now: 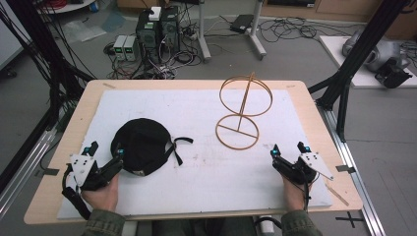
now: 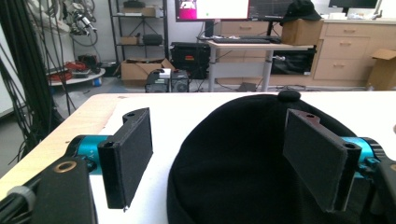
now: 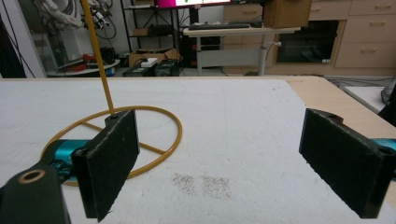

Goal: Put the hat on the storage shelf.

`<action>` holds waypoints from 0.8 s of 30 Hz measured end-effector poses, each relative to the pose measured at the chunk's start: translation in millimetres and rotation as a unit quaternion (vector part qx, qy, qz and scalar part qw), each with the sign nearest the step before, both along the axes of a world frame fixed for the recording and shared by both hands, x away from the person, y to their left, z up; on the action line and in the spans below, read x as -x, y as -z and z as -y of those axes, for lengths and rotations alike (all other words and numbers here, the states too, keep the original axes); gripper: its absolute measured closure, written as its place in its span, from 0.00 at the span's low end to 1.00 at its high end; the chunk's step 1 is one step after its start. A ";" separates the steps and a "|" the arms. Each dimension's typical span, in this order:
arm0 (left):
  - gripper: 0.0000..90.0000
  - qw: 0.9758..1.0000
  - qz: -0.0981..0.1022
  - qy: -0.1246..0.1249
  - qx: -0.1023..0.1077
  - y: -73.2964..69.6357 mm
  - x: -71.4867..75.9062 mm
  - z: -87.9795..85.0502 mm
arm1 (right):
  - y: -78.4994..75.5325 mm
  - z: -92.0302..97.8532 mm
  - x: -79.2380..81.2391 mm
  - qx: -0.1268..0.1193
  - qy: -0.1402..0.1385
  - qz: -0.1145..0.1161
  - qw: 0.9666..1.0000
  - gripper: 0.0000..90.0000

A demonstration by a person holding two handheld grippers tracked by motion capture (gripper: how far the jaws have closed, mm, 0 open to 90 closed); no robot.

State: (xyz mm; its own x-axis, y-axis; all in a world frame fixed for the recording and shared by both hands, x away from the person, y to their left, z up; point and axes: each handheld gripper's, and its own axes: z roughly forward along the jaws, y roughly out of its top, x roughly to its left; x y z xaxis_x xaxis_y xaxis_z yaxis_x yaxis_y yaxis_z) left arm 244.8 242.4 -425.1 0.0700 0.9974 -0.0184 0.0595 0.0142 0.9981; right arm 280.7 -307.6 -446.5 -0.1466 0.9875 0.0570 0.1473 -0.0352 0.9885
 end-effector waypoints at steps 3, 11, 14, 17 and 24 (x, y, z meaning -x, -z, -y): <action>0.27 1.000 -0.004 0.007 -0.005 -0.3 -2.0 4.2 | 0.4 0.5 0.4 0.000 0.000 -0.005 1.000 0.13; 0.26 1.000 -0.012 0.017 -0.016 0.2 -6.4 13.3 | 0.7 2.6 1.8 -0.002 0.001 -0.006 1.000 0.13; 0.26 1.000 -0.014 0.018 -0.019 0.3 -7.2 13.9 | 0.8 3.2 2.2 -0.001 0.001 -0.005 1.000 0.13; 0.25 1.000 -0.017 0.019 -0.018 0.6 -9.3 15.4 | 1.0 4.3 3.0 -0.001 0.001 -0.004 1.000 0.13; 0.25 0.999 -0.023 0.022 -0.020 1.4 -12.8 20.6 | 1.5 7.0 5.2 -0.001 0.002 -0.007 1.000 0.13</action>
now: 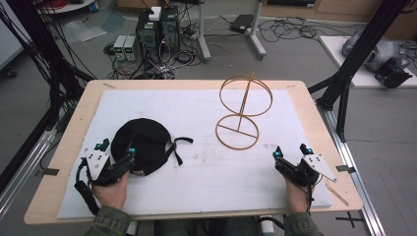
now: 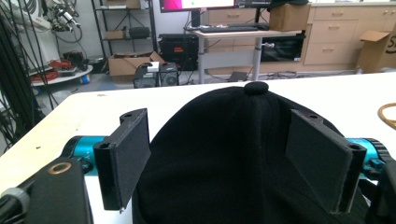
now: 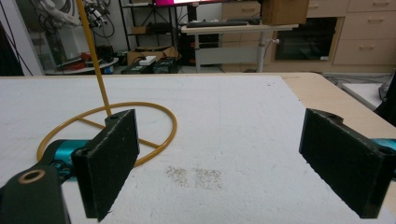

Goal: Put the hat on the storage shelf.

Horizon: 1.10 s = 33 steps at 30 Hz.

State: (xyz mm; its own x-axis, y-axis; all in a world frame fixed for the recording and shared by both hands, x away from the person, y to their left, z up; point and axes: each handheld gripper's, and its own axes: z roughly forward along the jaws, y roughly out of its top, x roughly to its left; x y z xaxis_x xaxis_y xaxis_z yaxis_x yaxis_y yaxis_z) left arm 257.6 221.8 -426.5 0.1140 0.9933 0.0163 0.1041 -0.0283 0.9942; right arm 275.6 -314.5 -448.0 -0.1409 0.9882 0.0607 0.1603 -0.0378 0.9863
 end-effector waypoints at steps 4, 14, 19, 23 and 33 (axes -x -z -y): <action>0.25 1.000 -0.006 0.001 0.001 0.9 -2.3 1.5 | 0.1 1.3 0.7 0.004 0.002 0.002 1.000 0.13; 0.26 1.000 -0.024 0.007 -0.004 3.7 -10.1 8.4 | 0.2 2.0 1.7 0.002 0.001 0.000 1.000 0.13; 0.26 0.999 -0.036 0.009 -0.006 5.6 -17.2 12.5 | 0.0 1.9 2.0 0.004 0.001 0.003 1.000 0.13; 0.26 0.999 -0.049 0.010 -0.004 7.4 -20.3 14.1 | 0.1 1.9 2.2 0.003 0.001 0.003 1.000 0.13; 0.30 0.997 -0.077 0.012 0.003 10.3 -25.0 14.6 | -0.6 0.5 3.1 -0.008 -0.001 0.003 1.000 0.13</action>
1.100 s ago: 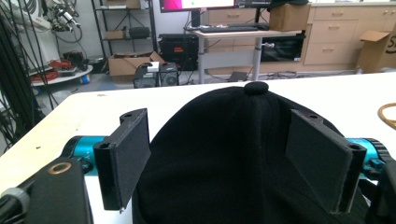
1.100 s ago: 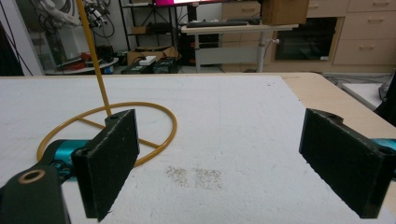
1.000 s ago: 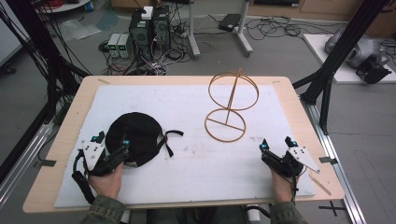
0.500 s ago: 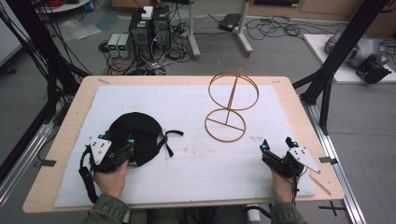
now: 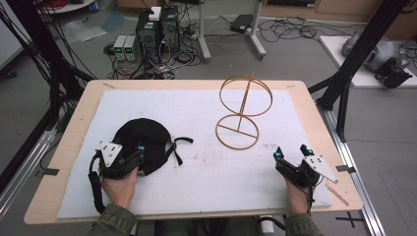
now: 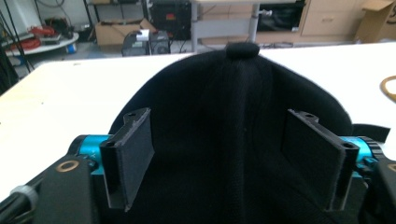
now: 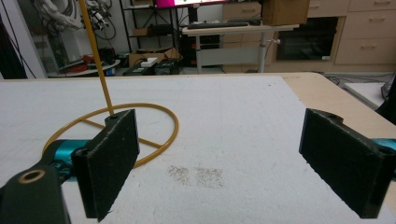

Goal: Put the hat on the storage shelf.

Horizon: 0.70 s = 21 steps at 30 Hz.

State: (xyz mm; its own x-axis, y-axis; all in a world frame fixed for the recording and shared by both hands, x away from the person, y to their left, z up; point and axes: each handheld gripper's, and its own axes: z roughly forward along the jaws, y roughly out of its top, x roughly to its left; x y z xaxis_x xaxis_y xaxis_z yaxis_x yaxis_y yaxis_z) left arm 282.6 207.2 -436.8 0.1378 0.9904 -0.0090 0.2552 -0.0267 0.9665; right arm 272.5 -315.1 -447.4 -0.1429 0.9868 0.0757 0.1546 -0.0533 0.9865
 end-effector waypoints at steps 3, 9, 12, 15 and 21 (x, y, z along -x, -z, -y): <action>0.35 1.000 -0.002 -0.001 0.002 0.3 -0.4 0.3 | -0.2 1.0 0.1 -0.002 0.000 0.003 1.000 0.13; 0.51 0.999 -0.037 0.004 0.025 1.3 -2.4 0.7 | 0.2 1.5 0.0 -0.013 -0.001 -0.003 1.000 0.13; 0.59 0.999 -0.040 0.009 0.027 1.1 -2.4 0.1 | 0.2 2.3 -0.4 -0.013 0.000 0.002 1.000 0.13; 0.67 0.999 -0.041 0.009 0.027 1.1 -2.4 0.1 | 0.4 2.7 -0.5 -0.014 0.001 0.002 1.000 0.13; 0.88 0.999 -0.041 0.016 0.025 0.8 -1.5 -0.1 | 0.3 2.4 -0.6 -0.014 0.000 0.002 1.000 0.13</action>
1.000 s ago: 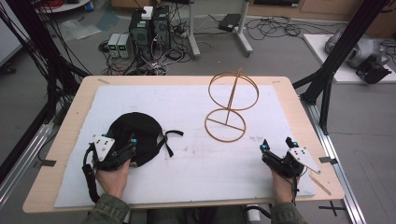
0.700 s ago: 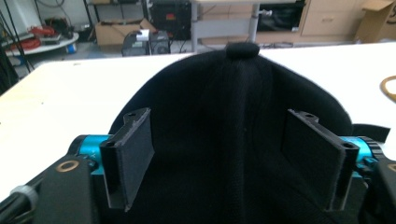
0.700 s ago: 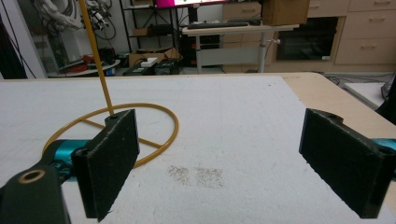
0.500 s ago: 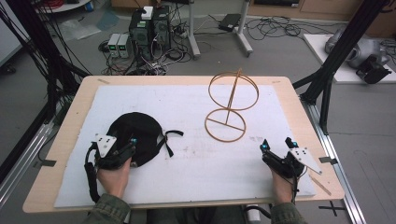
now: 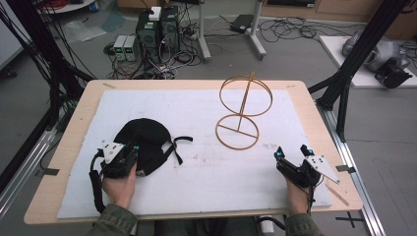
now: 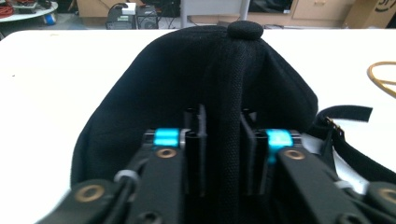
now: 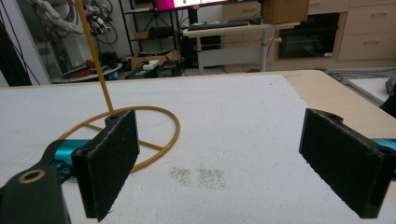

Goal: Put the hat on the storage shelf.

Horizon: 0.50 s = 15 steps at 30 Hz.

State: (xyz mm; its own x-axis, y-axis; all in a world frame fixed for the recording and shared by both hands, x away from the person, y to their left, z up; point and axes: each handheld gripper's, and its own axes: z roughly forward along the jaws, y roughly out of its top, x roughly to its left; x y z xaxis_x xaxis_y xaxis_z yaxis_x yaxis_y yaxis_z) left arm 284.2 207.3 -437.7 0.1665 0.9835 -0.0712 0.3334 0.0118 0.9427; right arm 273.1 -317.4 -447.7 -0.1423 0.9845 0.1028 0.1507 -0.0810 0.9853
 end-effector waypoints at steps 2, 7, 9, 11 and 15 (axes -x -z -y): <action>0.93 1.000 0.000 0.002 0.006 -0.1 0.0 -0.6 | 0.1 0.0 -0.1 0.001 0.000 -0.002 1.000 0.13; 0.97 1.000 0.001 0.000 -0.003 -0.4 0.6 0.1 | 0.0 -0.2 0.1 0.000 -0.001 0.000 1.000 0.13; 0.97 1.000 0.004 -0.001 -0.003 -0.2 0.8 0.1 | -0.1 0.0 0.1 0.001 0.000 -0.001 1.000 0.13; 0.97 1.000 0.010 -0.001 -0.001 -0.6 1.4 -0.3 | -0.2 0.2 0.2 0.000 -0.001 -0.002 1.000 0.13; 0.97 1.000 0.012 0.000 -0.008 -0.6 1.7 0.9 | 0.0 0.1 -0.1 0.000 -0.001 -0.001 1.000 0.13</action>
